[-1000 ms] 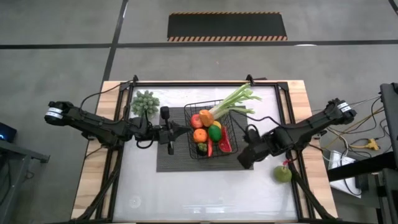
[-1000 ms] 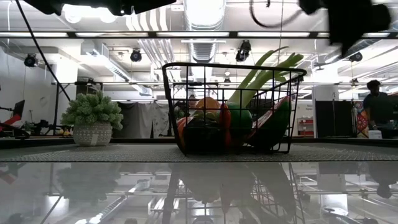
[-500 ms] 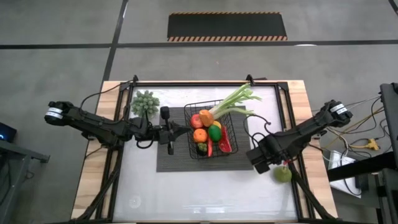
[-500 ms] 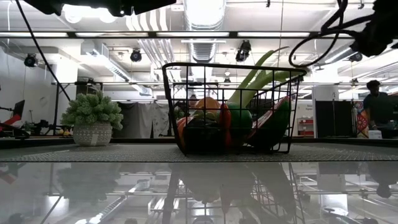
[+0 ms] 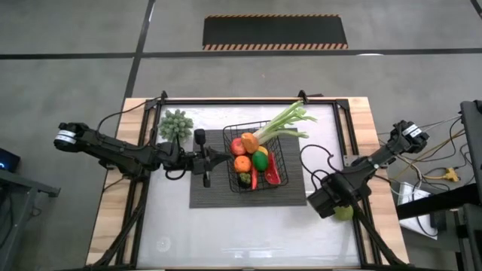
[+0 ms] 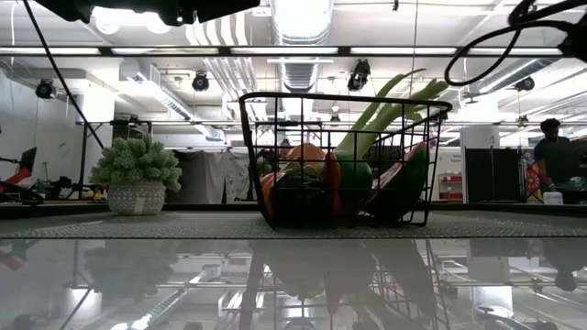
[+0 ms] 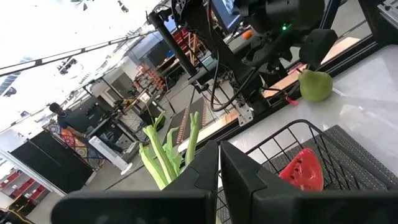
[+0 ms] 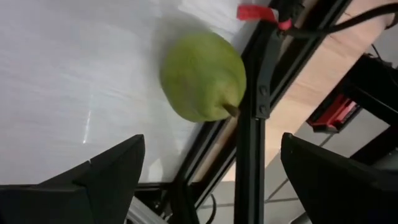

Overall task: Build produce basket
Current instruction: Put the pear into the wire basket

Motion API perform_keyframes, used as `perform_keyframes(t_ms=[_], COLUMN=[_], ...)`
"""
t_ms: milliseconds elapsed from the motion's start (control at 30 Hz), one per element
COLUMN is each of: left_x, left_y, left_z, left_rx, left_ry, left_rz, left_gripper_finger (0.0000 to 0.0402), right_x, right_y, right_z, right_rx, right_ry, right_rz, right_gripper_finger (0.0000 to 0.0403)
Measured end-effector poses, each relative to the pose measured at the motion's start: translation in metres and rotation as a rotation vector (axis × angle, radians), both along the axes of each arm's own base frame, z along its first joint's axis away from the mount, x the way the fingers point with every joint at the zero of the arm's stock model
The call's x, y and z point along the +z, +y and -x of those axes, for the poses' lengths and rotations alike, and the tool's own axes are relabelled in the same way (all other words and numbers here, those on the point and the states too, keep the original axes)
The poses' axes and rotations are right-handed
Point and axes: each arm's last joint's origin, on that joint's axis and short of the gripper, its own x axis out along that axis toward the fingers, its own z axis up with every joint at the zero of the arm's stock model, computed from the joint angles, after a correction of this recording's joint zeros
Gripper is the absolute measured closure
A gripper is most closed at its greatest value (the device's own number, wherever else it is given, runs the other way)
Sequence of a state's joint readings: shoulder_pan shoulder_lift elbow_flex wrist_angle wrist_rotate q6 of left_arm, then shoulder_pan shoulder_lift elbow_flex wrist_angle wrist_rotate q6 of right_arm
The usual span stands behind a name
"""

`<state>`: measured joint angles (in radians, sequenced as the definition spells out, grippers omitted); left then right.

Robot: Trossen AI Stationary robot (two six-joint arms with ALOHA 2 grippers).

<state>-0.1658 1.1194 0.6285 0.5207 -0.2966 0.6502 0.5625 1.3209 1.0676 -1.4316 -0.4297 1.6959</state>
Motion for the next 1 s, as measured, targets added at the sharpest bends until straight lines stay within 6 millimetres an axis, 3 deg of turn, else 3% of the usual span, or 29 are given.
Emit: perform_keyframes(t_ms=[267,667,833,1000], left_x=[-0.001,-0.002,-0.001,-0.002], left_y=[0.000,0.000,0.000,0.000], left_z=[0.000,-0.001,-0.001,-0.001], left_rx=[0.000,0.000,0.000,0.000], left_ry=[0.007,0.010,0.009,0.009], left_rz=[-0.001,0.005,0.006,0.006], left_gripper_finger=[0.0402,0.0402,0.0402,0.0402], right_x=[-0.008,-0.039,-0.049,-0.056], right_y=[0.009,0.007,0.003,0.002], right_z=[0.010,0.017,0.019,0.020], right_rx=[0.033,0.041,0.050,0.050], right_ry=[0.042,0.058,0.042,0.010], right_rz=[0.006,-0.034,0.002,0.026], right_gripper_finger=[0.0046,0.0050,0.0087,0.0163])
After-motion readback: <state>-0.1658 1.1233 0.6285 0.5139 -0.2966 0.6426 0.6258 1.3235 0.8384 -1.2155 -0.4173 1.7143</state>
